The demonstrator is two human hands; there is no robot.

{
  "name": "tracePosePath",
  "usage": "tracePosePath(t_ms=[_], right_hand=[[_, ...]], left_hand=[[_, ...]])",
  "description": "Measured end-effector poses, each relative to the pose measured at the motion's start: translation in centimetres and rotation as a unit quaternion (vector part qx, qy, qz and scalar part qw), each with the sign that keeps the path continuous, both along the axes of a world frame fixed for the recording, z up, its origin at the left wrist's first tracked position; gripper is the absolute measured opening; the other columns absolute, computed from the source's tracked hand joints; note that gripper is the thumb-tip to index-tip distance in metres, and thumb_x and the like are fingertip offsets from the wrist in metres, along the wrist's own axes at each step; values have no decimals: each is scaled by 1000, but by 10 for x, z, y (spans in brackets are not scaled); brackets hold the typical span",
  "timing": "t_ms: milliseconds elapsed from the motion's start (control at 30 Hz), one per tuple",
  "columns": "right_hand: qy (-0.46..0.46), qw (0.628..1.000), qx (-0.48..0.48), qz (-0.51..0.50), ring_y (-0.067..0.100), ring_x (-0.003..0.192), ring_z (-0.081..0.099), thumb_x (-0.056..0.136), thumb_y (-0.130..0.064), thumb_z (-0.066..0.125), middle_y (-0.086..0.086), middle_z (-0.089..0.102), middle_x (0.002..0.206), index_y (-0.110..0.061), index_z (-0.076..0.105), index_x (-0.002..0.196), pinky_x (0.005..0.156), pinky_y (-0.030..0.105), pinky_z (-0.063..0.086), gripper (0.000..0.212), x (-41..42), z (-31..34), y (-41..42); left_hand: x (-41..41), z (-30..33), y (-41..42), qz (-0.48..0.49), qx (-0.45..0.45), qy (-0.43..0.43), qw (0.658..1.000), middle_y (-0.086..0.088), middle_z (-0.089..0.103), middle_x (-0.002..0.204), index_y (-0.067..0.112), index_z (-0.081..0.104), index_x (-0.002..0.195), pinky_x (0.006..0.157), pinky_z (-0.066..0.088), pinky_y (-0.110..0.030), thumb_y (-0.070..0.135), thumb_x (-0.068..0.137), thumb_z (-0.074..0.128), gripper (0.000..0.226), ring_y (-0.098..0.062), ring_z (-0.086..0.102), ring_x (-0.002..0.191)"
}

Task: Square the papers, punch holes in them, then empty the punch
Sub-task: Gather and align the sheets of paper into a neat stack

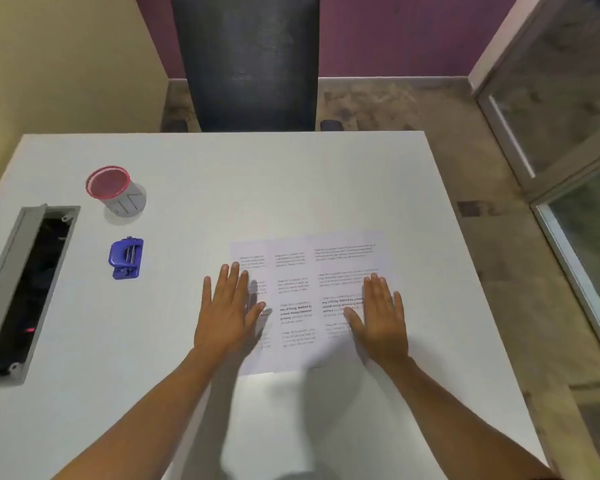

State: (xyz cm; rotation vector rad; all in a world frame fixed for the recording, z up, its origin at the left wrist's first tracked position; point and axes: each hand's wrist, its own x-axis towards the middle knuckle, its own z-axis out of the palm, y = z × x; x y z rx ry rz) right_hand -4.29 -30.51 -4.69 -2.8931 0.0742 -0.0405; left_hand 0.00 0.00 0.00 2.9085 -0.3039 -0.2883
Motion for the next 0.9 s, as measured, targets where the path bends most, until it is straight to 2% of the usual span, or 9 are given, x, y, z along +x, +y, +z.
tracePosePath(t_ms=[67, 200, 267, 433, 567, 633, 733, 833, 900], right_hand=[[18, 1000, -6, -2, 30, 145, 32, 96, -55, 36, 14, 35, 155, -4, 36, 148, 116, 53, 26, 72, -4, -5, -3], [126, 991, -20, -23, 29, 151, 9, 95, -64, 26, 11, 14, 163, -17, 18, 155, 119, 54, 12, 77, -20, -24, -15], [159, 987, -18, -34, 30, 151, 0, 93, -69, 22, 10, 3, 165, -22, 10, 156, 120, 53, 3, 79, -26, -29, -17], [206, 977, -23, -48, 35, 150, -8, 90, -73, 15, 14, -2, 164, -21, 5, 156, 120, 54, -7, 84, -32, -36, -14], [216, 975, -23, -50, 37, 150, -9, 89, -71, 15, 16, -3, 164, -19, 4, 156, 118, 54, -10, 85, -31, -35, -8], [221, 974, -25, -50, 37, 150, -10, 89, -70, 14, 17, -5, 164, -19, 2, 156, 118, 55, -10, 85, -31, -34, -5], [223, 973, -28, -51, 37, 149, -11, 89, -70, 14, 16, -7, 163, -19, 0, 156, 118, 55, -10, 86, -30, -34, -3], [227, 972, -30, -47, 38, 149, -11, 89, -71, 14, 17, -8, 163, -19, 0, 156, 118, 55, -11, 86, -30, -33, 2], [230, 972, -30, -45, 38, 149, -12, 90, -70, 15, 17, -9, 163, -19, -1, 156, 118, 55, -11, 84, -30, -33, 5]], left_hand=[[-8, -11, 0, 17, 3, 13, 1000, -11, 9, 161, 8, 20, 152, 119, -3, -49, 65, 88, 8, 86, -27, 0, 149], [-32, -41, -2, 47, -5, 58, 997, -7, 1, 163, 10, 9, 154, 119, -8, -46, 65, 92, 16, 83, -22, -9, 149], [-39, -48, -4, 59, -2, 78, 995, -9, 2, 163, 9, 11, 153, 119, -3, -49, 61, 93, 25, 81, -26, -8, 149], [-44, -48, -17, 158, -39, 120, 979, -25, 13, 158, 2, 24, 149, 115, 18, -52, 50, 90, 54, 82, -40, 10, 146], [-33, -40, -31, 262, -98, 136, 950, -24, 13, 158, 2, 21, 149, 114, 25, -49, 38, 82, 72, 92, -39, 16, 144], [-27, -38, -35, 303, -122, 145, 934, -24, 24, 152, 2, 25, 145, 106, 34, -53, 31, 75, 79, 93, -42, 26, 136], [-21, -40, -37, 345, -167, 139, 913, -22, 36, 140, 2, 31, 137, 99, 40, -52, 22, 66, 85, 92, -44, 34, 125], [-19, -44, -37, 371, -220, 131, 893, -20, 33, 138, 4, 30, 137, 101, 37, -48, 12, 63, 85, 92, -42, 36, 121], [-18, -46, -36, 380, -248, 137, 880, -19, 39, 127, 5, 37, 126, 94, 46, -48, 9, 62, 83, 79, -40, 48, 110]])
